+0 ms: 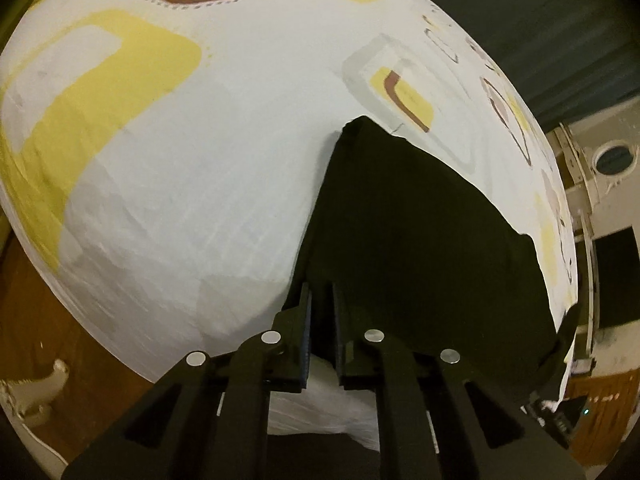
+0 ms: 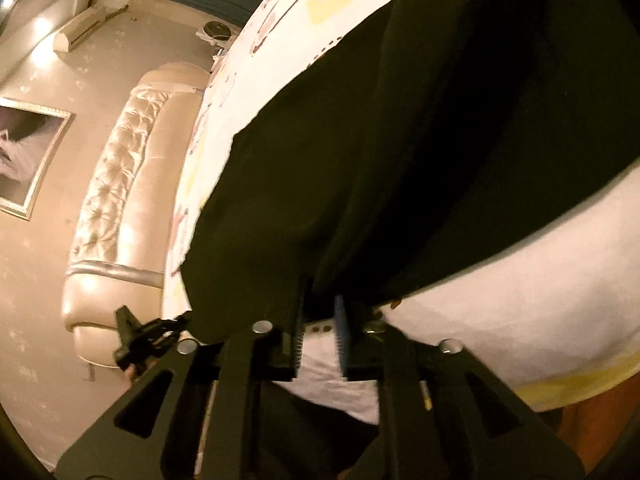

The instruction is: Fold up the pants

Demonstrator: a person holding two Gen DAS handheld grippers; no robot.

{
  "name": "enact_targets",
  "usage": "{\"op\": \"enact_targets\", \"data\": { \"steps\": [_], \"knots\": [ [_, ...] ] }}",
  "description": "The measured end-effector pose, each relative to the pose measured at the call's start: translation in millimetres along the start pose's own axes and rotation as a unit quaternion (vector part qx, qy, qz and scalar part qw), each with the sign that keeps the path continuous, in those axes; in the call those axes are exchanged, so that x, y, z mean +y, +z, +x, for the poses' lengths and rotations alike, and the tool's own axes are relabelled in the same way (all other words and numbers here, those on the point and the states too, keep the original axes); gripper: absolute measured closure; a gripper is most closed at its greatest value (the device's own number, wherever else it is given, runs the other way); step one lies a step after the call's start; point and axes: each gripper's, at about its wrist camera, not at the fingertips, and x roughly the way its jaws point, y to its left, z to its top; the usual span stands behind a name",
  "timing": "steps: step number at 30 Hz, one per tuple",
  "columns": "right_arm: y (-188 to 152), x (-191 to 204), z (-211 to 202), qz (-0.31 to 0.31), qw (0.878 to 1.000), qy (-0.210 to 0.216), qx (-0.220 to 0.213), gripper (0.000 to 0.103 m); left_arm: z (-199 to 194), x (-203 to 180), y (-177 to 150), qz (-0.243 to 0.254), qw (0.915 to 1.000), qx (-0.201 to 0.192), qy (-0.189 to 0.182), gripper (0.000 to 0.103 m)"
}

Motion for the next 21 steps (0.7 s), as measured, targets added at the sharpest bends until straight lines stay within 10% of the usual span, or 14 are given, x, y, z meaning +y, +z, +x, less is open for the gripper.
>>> {"op": "enact_targets", "data": {
  "steps": [7, 12, 21],
  "knots": [
    [47.0, 23.4, -86.9, -0.076, 0.987, -0.114, -0.089, 0.057, -37.8, -14.5, -3.6, 0.045, 0.9976, -0.046, 0.025, 0.084],
    [158.1, 14.2, -128.7, -0.056, 0.961, -0.212, -0.169, 0.034, -37.6, -58.8, 2.4, 0.122, 0.9847, -0.099, 0.075, 0.033],
    [322.7, -43.0, -65.4, 0.001, 0.896, -0.415, -0.155, 0.034, 27.3, -123.7, -5.7, 0.193, 0.9771, -0.066, 0.062, 0.030]
  ]
}}
